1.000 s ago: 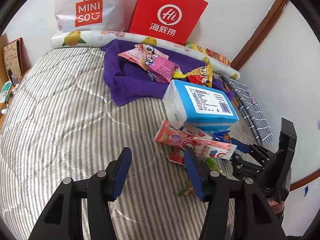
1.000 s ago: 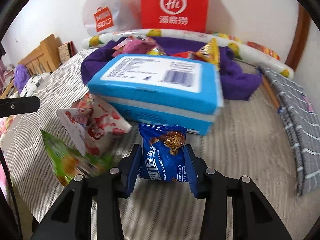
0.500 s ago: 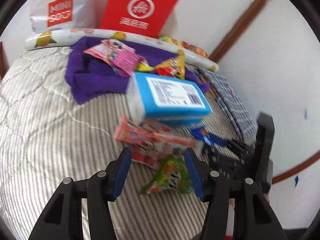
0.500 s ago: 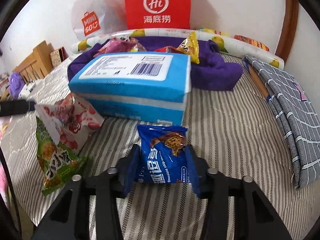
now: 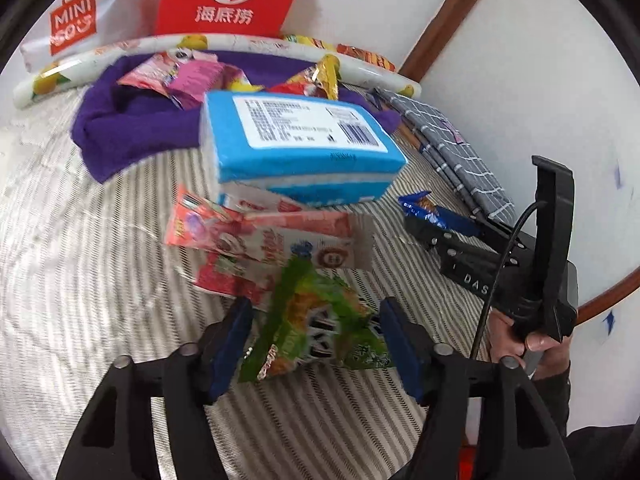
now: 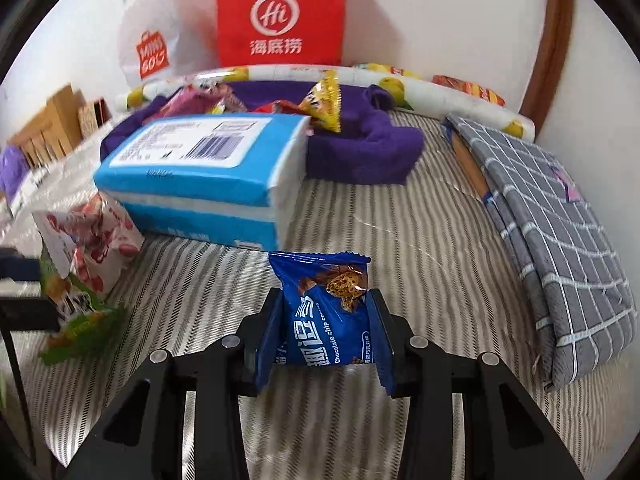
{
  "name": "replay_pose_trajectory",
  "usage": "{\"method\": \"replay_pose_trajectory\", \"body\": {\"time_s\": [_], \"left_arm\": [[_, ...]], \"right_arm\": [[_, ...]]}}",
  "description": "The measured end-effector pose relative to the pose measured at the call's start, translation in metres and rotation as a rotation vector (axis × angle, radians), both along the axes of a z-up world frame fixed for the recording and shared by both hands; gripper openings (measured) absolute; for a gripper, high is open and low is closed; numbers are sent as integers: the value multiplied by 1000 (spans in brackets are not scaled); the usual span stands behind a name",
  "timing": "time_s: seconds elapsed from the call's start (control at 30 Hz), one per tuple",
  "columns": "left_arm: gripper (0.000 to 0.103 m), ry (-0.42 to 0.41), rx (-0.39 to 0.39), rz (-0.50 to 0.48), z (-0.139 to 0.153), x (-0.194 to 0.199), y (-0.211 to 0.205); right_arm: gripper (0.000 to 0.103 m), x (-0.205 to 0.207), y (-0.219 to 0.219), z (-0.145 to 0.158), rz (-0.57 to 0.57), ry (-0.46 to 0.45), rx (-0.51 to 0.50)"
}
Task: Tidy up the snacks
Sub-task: 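Grasp the blue chocolate chip bag with the right tool while the left tool grasps the green snack bag, then carry the blue bag and green bag in both tools over the purple towel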
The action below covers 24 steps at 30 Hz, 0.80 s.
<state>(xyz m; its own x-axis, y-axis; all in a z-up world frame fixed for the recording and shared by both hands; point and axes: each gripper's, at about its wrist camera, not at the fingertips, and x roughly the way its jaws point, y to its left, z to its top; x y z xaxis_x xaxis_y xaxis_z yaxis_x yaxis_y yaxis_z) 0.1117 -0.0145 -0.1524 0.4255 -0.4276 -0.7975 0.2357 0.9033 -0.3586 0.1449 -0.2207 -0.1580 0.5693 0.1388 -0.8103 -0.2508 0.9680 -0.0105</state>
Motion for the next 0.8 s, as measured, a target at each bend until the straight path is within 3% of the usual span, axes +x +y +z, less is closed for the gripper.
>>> {"method": "replay_pose_trajectory", "body": {"time_s": [0.07, 0.17, 0.3, 0.37, 0.47, 0.5, 0.6, 0.8], "left_arm": [[68, 9, -13, 2, -5, 1, -3], [71, 3, 4, 1, -12, 1, -9], [71, -63, 78, -10, -13, -6, -20], [71, -88, 119, -18, -13, -9, -25], [64, -112, 124, -15, -12, -11, -23], [55, -108, 112, -14, -12, -12, -20], [43, -71, 59, -10, -12, -11, -14], [41, -91, 51, 2, -8, -17, -8]], "right_arm": [[41, 0, -8, -1, -26, -12, -17], [41, 2, -18, -2, -52, 2, 40], [42, 8, -19, -7, -47, 37, 81], [42, 7, -19, -2, -48, 11, 91], [42, 9, -20, -5, -46, 42, 104], [42, 9, -20, -5, -45, 40, 108], [42, 10, -22, -7, -44, 50, 120], [42, 10, -20, -9, -41, 47, 103]]}}
